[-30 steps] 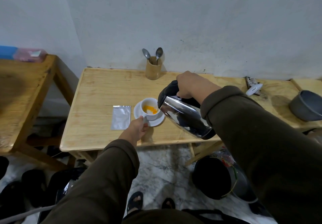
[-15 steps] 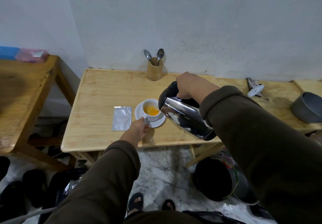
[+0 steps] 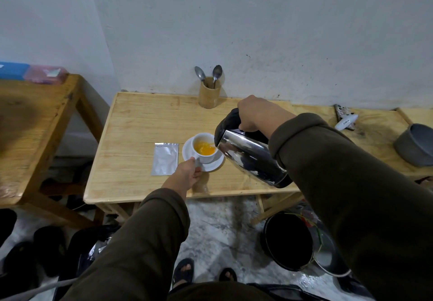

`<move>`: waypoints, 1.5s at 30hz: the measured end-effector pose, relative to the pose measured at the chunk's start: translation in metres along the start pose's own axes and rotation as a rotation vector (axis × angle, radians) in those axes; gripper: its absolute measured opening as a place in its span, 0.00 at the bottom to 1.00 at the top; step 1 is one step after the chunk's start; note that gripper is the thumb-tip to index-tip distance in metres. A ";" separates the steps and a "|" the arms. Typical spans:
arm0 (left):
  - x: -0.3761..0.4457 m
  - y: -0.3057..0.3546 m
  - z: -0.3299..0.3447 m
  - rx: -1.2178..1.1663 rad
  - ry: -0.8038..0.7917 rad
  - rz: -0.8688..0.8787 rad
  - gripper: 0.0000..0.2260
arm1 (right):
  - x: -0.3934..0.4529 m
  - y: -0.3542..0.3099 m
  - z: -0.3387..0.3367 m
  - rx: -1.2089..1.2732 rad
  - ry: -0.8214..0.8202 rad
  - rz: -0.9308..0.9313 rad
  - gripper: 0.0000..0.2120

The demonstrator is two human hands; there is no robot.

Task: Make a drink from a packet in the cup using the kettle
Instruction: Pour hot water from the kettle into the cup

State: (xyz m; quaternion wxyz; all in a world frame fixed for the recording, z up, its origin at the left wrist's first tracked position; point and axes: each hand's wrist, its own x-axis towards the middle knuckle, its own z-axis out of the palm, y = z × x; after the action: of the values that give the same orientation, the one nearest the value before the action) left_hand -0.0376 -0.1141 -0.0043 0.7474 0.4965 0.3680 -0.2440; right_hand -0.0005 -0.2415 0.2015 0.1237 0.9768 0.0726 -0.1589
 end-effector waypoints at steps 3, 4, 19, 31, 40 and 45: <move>-0.001 0.001 0.000 0.006 0.002 0.001 0.22 | 0.001 0.000 0.000 0.009 0.006 0.004 0.15; -0.001 0.001 0.001 0.007 0.003 0.003 0.22 | 0.001 0.000 0.000 0.011 0.008 0.005 0.15; -0.005 0.000 0.002 0.022 0.020 0.003 0.23 | 0.000 0.001 0.000 0.030 0.004 0.006 0.15; 0.003 -0.012 0.008 0.048 0.121 0.097 0.25 | -0.015 0.030 0.005 0.160 0.005 0.043 0.20; -0.019 -0.020 0.031 0.289 0.359 0.141 0.25 | -0.031 0.085 0.029 0.461 0.141 0.108 0.22; -0.022 -0.028 0.043 0.802 0.378 0.254 0.19 | -0.046 0.124 0.056 0.678 0.297 0.245 0.22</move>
State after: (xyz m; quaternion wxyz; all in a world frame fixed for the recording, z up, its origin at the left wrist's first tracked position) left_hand -0.0584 -0.1644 0.0069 0.4399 0.8234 0.3107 -0.1787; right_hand -0.0372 -0.3793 0.1923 -0.2001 0.9760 -0.0842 -0.0148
